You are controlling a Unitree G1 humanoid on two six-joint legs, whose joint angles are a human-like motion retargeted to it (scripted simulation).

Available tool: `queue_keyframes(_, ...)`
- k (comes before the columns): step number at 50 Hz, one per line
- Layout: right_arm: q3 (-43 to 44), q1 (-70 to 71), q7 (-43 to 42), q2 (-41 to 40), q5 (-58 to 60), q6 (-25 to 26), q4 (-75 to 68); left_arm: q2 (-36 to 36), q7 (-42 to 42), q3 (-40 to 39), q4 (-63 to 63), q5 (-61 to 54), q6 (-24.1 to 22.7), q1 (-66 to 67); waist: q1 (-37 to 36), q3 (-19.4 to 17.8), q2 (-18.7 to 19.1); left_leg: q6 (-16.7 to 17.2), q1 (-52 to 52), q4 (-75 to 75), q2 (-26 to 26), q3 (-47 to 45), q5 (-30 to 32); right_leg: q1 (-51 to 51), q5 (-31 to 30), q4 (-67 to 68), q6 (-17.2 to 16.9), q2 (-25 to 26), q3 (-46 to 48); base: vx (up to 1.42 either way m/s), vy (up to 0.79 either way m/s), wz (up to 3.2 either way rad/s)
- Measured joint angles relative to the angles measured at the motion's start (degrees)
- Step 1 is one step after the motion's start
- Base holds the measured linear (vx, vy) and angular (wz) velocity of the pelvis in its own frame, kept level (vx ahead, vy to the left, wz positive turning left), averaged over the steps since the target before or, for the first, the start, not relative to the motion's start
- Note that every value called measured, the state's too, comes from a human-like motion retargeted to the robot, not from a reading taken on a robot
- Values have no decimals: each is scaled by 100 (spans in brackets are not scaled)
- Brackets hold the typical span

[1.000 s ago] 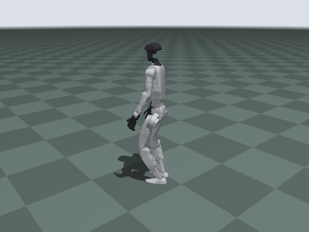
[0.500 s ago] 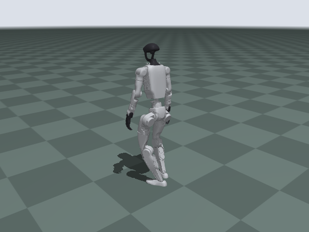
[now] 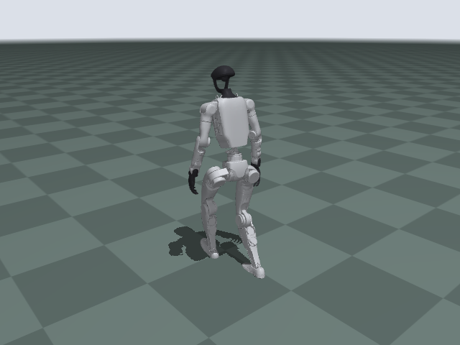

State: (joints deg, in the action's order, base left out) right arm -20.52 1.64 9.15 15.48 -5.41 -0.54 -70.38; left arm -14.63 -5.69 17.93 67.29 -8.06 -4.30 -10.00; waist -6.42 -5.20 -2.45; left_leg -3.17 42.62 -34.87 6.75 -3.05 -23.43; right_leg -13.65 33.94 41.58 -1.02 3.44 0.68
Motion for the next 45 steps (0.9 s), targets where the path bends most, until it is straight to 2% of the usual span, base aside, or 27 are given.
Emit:
queue_keyframes(2, -31, -22, 43, -17, -17, 22, 32, -17, -25, 40, 41, -58, 17, 25, 24, 27, -181, -17, -294, 659, 229, -32, 416, 83, -137, 188, -64, -293, 190, 61, 0, 11)
queue_keyframes(5, -84, -169, 72, -102, -21, 45, 8, 49, -28, 127, 123, -126, 45, 154, 109, 133, -355, -116, -98, 46, 499, -63, 513, -21, -332, 1026, -242, -514, 178, 60, 2, 28)
queue_keyframes(7, -138, -273, 167, -131, -20, 89, -14, 53, -76, 199, 222, -196, 76, 187, 193, 143, -534, -224, -213, -177, 776, -63, 497, -87, -775, 1726, -510, -667, 48, 62, 3, 38)
queue_keyframes(10, -221, -390, 376, -142, -3, 160, -15, 19, -187, 314, 357, -241, 129, 140, 365, 7, -853, -449, -718, -154, 1287, -21, 412, -268, -1867, 3020, -992, -1032, -145, 59, 3, 45)
queue_keyframes(12, -254, -412, 459, -113, 42, 193, 22, -29, -218, 367, 350, -194, 170, 53, 476, -53, -910, -560, -1091, 6, 1466, 86, 334, -603, -2289, 3772, -982, -1259, -174, 57, 3, 44)
queue_keyframes(13, -269, -465, 448, -119, 66, 189, 40, -41, -197, 419, 325, -158, 174, 51, 557, -46, -933, -602, -1184, -87, 1564, 128, 225, -787, -2293, 4117, -909, -1400, -163, 56, 3, 49)
queue_keyframes(15, -271, -458, 432, -41, 100, 193, 120, -103, -173, 465, 238, -97, 212, -91, 656, -129, -843, -621, -1736, 270, 1634, 358, 203, -1171, -2189, 4477, -661, -1561, -160, 55, 3, 50)
queue_keyframes(17, -269, -557, 331, -24, 102, 164, 192, -127, -103, 554, 106, -24, 192, -135, 800, -131, -802, -607, -2051, 204, 1758, 527, 30, -1550, -1746, 4551, -437, -1751, -153, 54, 1, 66)
queue_keyframes(20, -242, -555, 185, 97, 89, 149, 334, -189, -20, 612, -193, 37, 176, -342, 923, -243, -503, -535, -2876, 631, 1636, 974, -96, -1962, -1301, 3800, -215, -1691, -38, 54, -2, 62)
queue_keyframes(22, -215, -531, 103, 129, 93, 141, 342, -212, 10, 684, -413, 71, 121, -448, 966, -282, -316, -513, -3253, 706, 1520, 1226, -279, -2141, -1146, 2949, -240, -1577, 59, 54, -4, 68)
queue_keyframes(26, -152, -348, -2, 161, 166, 167, 215, -241, -30, 840, -809, 114, -18, -628, 886, -268, 109, -517, -3780, 787, 1134, 1639, -681, -2292, -1217, 793, -525, -1133, 244, 53, -7, 42)
queue_keyframes(28, -125, -275, -54, 148, 208, 181, 139, -218, -58, 898, -930, 116, -79, -619, 806, -237, 186, -539, -3894, 603, 1097, 1733, -923, -2446, -1201, 150, -683, -1056, 261, 50, -8, 24)
queue_keyframes(30, -45, -45, -99, 164, 257, 189, -27, -208, -127, 907, -1012, 93, -92, -643, 679, -208, 466, -498, -4112, 638, 771, 1864, -1124, -2174, -1514, -954, -745, -767, 465, 54, -11, 12)
queue_keyframes(35, 130, 243, -293, 132, 197, 233, -293, -37, -247, 831, -779, 181, -16, -138, 507, -141, 640, -340, -4335, -128, 654, 1796, -1395, -2252, -1612, -237, -607, -753, 637, 59, -13, 29)
queue_keyframes(38, 231, 421, -380, 107, 74, 230, -422, 122, -386, 710, -341, 288, 127, 366, 384, -149, 823, -54, -4417, -902, 545, 1919, -1189, -2095, -1659, 319, -371, -528, 704, 62, -15, -1)
queue_keyframes(43, 242, 783, -426, 168, -206, 208, -396, 384, -830, 555, 486, 615, 350, 1197, 184, -208, 1358, 688, -3699, -3394, -292, 1534, 223, -1424, -1382, 321, 109, 317, 873, 58, -11, -20)
queue_keyframes(45, 256, 956, -504, 226, -287, 214, -289, 438, -1003, 541, 637, 738, 439, 1456, 45, -216, 1442, 659, -3166, -4279, -595, 1322, 442, -1128, -1251, 148, 203, 596, 843, 59, -9, -35)
